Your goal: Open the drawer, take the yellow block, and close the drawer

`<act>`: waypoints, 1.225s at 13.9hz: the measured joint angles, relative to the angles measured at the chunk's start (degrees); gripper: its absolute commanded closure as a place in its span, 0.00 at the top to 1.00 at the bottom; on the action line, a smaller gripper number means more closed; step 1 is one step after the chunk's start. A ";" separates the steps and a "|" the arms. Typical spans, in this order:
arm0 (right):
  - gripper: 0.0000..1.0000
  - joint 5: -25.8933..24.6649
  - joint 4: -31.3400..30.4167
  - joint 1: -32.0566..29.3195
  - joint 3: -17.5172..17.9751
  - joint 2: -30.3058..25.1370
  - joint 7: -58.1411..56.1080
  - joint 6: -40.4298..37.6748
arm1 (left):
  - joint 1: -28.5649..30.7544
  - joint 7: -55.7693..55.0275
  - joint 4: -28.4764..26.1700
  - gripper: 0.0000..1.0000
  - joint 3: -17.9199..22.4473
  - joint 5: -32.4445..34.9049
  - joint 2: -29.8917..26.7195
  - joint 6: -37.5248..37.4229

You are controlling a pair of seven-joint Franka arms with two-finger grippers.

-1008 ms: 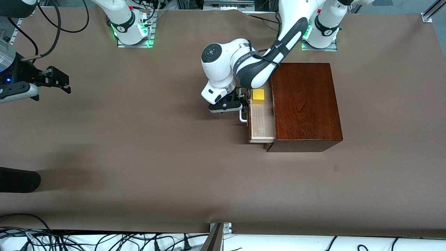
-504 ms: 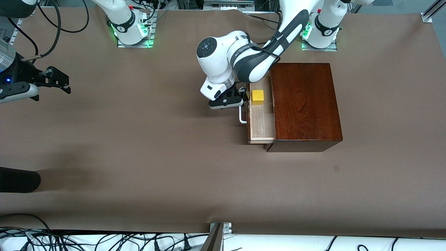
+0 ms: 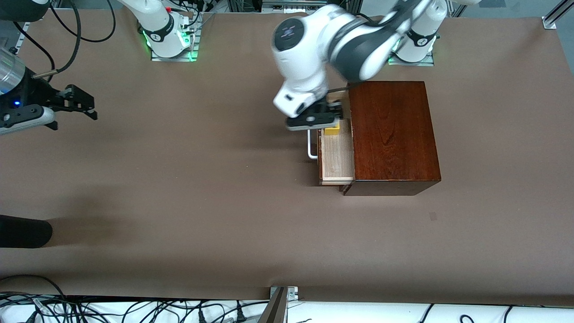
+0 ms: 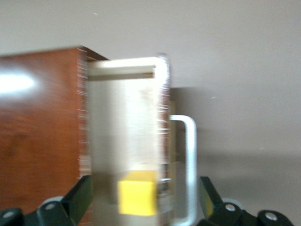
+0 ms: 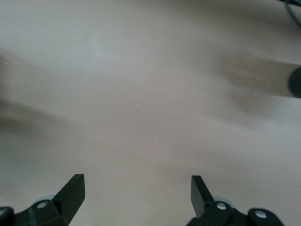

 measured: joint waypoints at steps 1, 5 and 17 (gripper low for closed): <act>1.00 1.00 -0.07 -0.01 0.05 0.23 0.00 -0.28 | 2.40 3.02 0.00 1.00 0.11 -0.51 -2.17 -1.79; 1.00 1.86 -0.43 2.32 2.03 4.33 -1.24 -0.74 | 14.07 9.57 -0.09 1.00 0.53 -5.78 -7.74 -3.93; 1.00 3.42 3.66 27.10 11.14 20.50 -12.45 20.02 | 23.42 48.65 -19.29 1.00 19.05 -20.26 -24.90 6.25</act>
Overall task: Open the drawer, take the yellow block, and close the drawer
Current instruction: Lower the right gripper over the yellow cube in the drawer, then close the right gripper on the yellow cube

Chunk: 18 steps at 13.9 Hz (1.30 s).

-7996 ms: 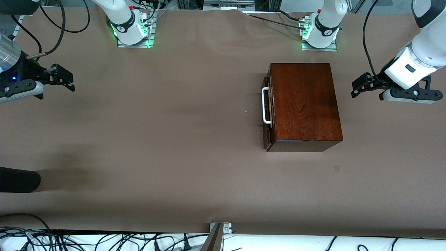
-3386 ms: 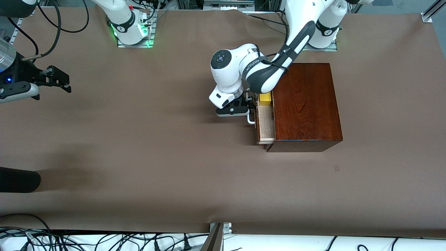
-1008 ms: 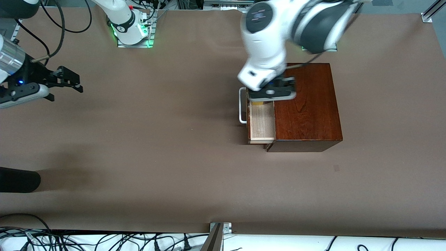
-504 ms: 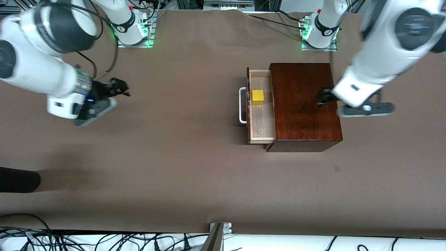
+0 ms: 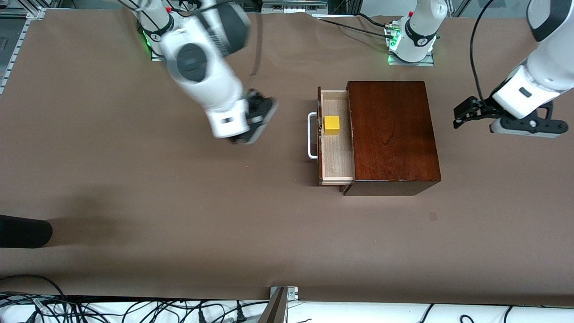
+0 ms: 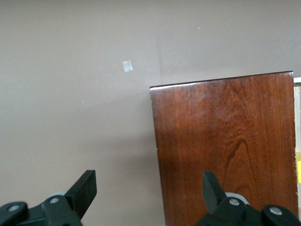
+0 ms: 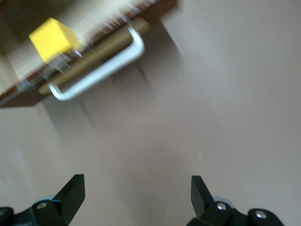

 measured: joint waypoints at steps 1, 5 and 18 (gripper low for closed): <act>1.00 -3.24 1.86 3.20 0.02 2.18 -0.77 2.04 | 0.34 0.37 -0.05 1.00 0.33 0.00 -0.04 0.00; 1.00 -9.71 9.84 11.69 -0.09 8.23 -1.05 3.11 | 1.75 -0.20 -0.13 1.00 0.69 0.00 -0.02 -0.53; 1.00 -13.09 23.17 18.21 -1.00 23.47 -1.17 3.84 | 1.37 -1.88 0.45 1.00 -0.57 0.00 -0.05 -0.76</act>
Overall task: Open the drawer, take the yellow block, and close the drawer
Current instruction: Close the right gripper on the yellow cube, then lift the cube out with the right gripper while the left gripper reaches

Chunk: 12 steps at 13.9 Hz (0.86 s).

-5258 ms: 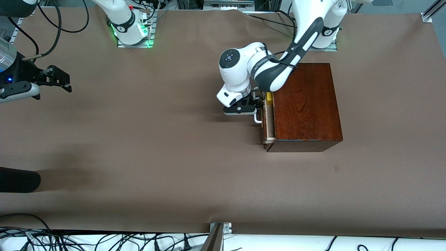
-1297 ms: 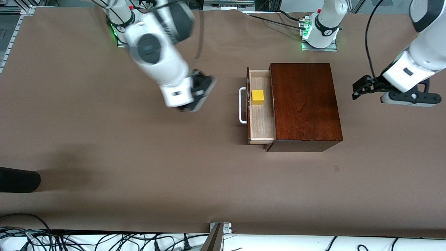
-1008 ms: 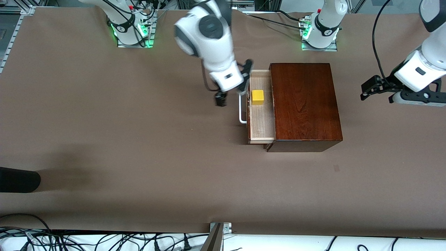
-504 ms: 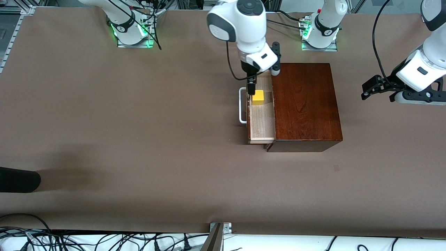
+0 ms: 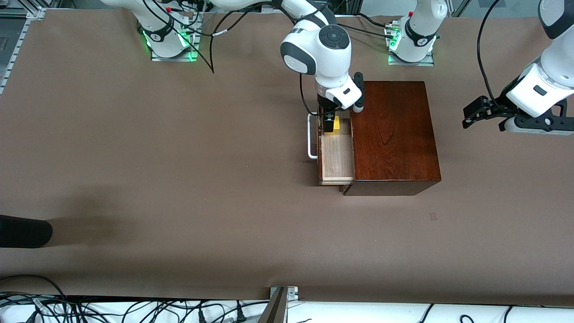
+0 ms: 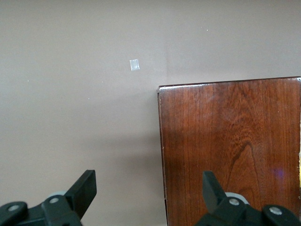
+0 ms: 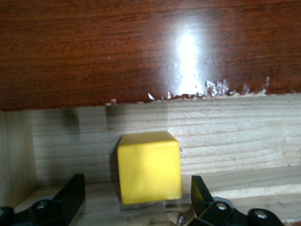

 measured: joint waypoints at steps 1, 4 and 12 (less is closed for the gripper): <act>1.00 0.00 0.24 0.08 -0.06 0.25 0.12 0.00 | 0.00 -0.34 0.00 1.00 -0.02 0.00 0.00 -0.02; 0.96 -0.27 0.84 0.11 -0.18 1.39 2.12 0.00 | 0.00 -1.15 0.02 1.00 -0.04 0.00 0.00 -0.07; 0.00 -2.14 2.83 0.26 -0.67 3.08 2.72 0.97 | -0.01 -1.21 0.12 1.00 -0.05 0.00 0.00 -1.48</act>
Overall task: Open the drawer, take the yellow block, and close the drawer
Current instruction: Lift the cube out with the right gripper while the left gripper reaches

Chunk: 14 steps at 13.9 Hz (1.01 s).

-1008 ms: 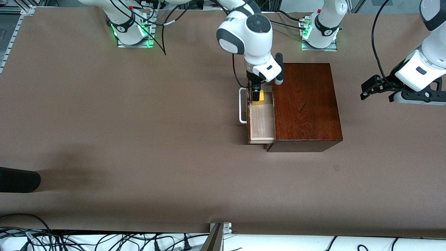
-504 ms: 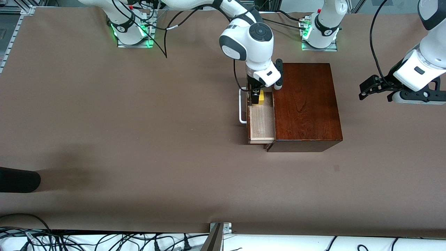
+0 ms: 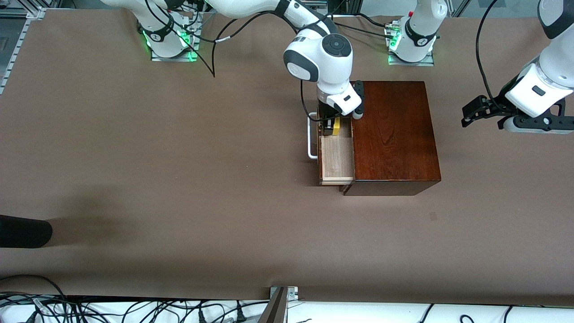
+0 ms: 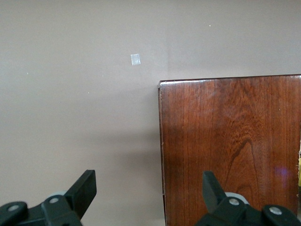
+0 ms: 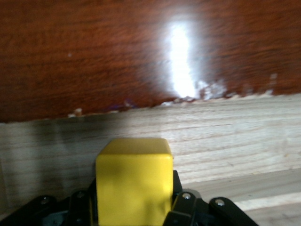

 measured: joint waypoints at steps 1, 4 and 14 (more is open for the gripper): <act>0.00 0.00 0.63 -0.01 -0.22 -0.01 0.00 -0.12 | 0.00 0.00 0.07 1.00 0.00 0.00 0.00 -0.64; 0.00 0.00 4.96 -0.18 -0.46 -0.53 0.03 -4.55 | 0.00 -0.04 0.16 1.00 0.00 0.00 0.00 -1.40; 0.00 0.40 9.42 -13.22 -5.20 -15.11 4.81 -21.09 | -0.70 0.50 3.11 1.00 -3.18 -0.02 0.07 -6.33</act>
